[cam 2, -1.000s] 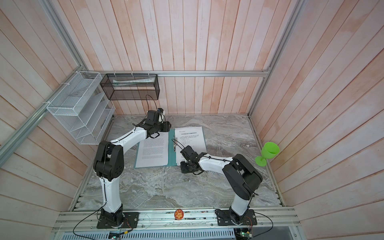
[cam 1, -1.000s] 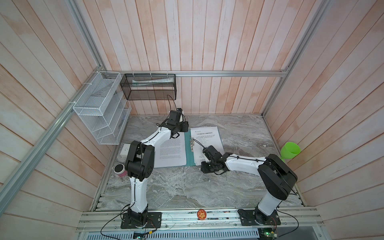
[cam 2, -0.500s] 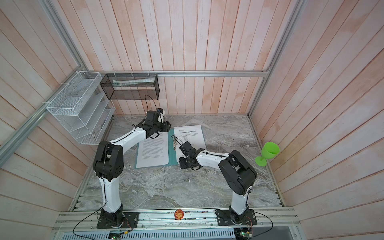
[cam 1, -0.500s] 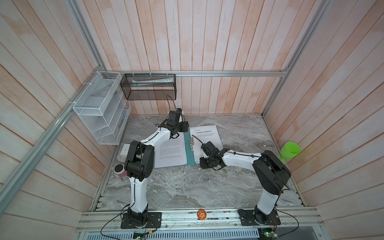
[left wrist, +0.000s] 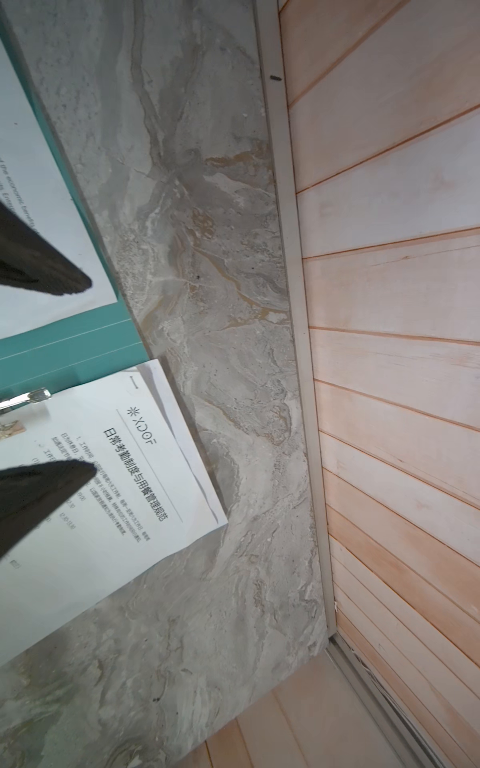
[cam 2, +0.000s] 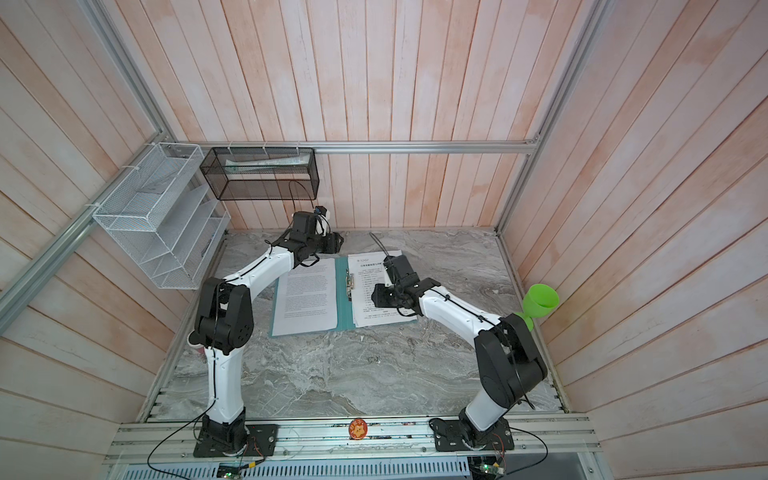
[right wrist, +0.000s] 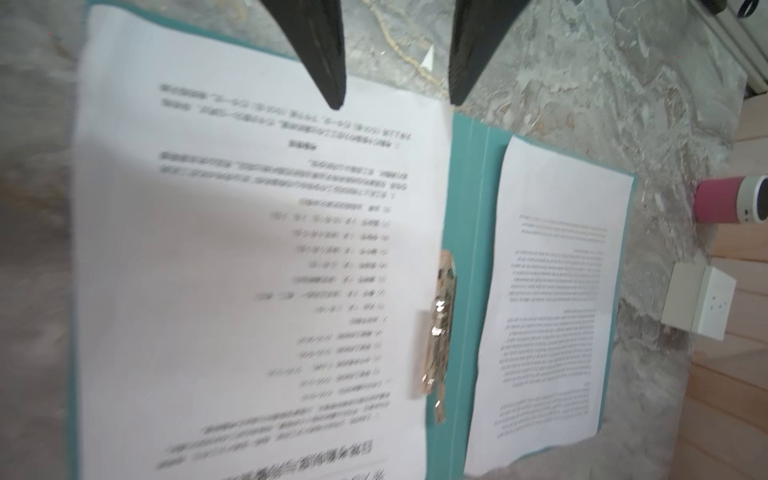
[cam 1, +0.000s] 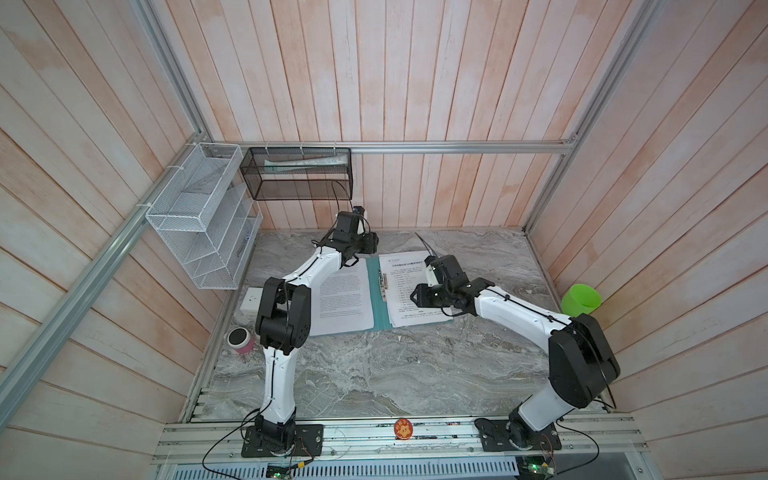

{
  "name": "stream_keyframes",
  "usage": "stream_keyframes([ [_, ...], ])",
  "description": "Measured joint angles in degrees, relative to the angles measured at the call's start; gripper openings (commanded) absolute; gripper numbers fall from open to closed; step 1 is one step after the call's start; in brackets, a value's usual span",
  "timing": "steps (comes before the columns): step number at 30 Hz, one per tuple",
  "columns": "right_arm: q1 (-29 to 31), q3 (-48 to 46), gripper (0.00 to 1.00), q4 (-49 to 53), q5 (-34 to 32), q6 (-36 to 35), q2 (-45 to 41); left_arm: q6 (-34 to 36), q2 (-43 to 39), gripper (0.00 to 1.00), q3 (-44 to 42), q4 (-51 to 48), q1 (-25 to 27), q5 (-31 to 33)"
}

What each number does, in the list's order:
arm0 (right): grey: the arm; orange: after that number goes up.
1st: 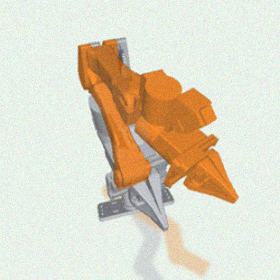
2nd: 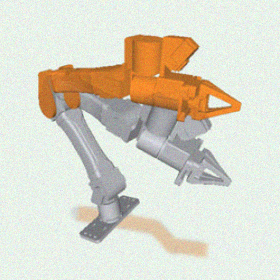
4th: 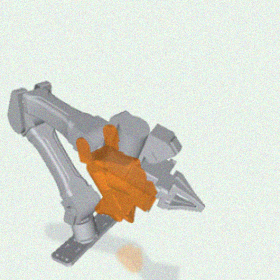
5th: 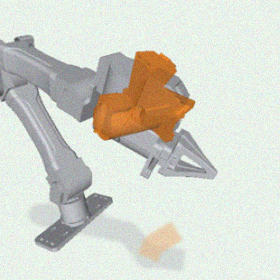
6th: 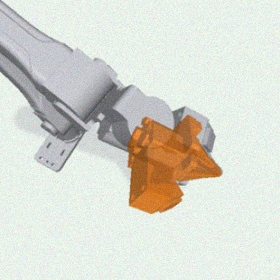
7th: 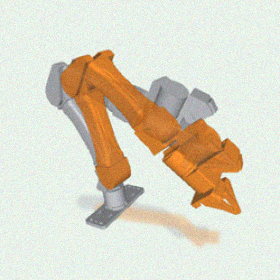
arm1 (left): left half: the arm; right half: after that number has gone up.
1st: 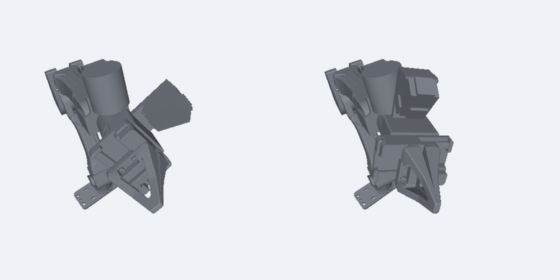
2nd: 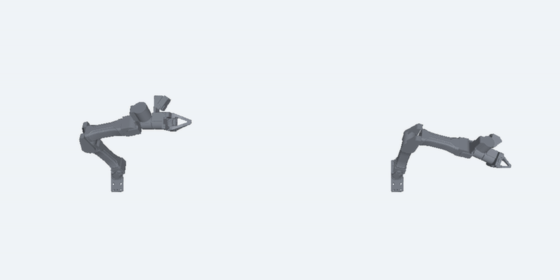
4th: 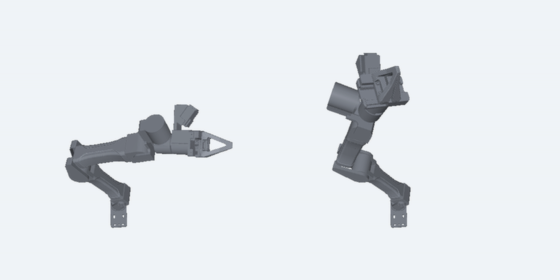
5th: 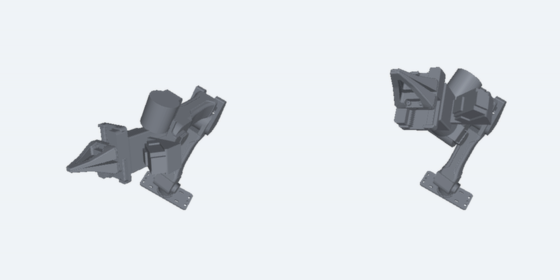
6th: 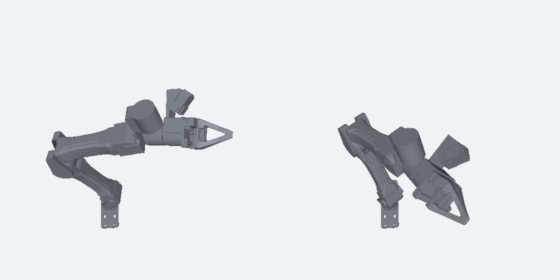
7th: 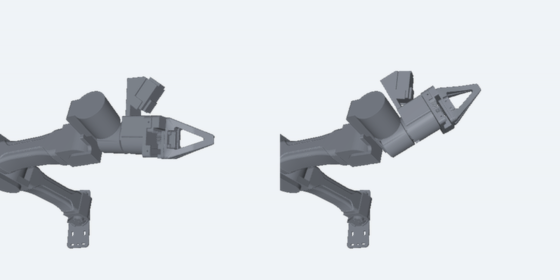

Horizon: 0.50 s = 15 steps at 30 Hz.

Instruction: Put the files into the folder

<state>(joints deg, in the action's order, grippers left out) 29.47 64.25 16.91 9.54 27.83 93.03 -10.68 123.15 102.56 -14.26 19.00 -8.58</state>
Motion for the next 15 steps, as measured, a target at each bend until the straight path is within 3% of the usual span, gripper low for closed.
stream_keyframes([
  [7,-11.82,0.52,0.45,-2.34,3.61,-2.73,3.08,2.08,4.85,0.71,6.43,-3.32,0.00,-0.72],
  [15,-13.92,2.91,0.45,-3.13,5.86,-3.91,5.14,2.64,21.75,0.71,27.50,-8.41,0.02,0.13],
])
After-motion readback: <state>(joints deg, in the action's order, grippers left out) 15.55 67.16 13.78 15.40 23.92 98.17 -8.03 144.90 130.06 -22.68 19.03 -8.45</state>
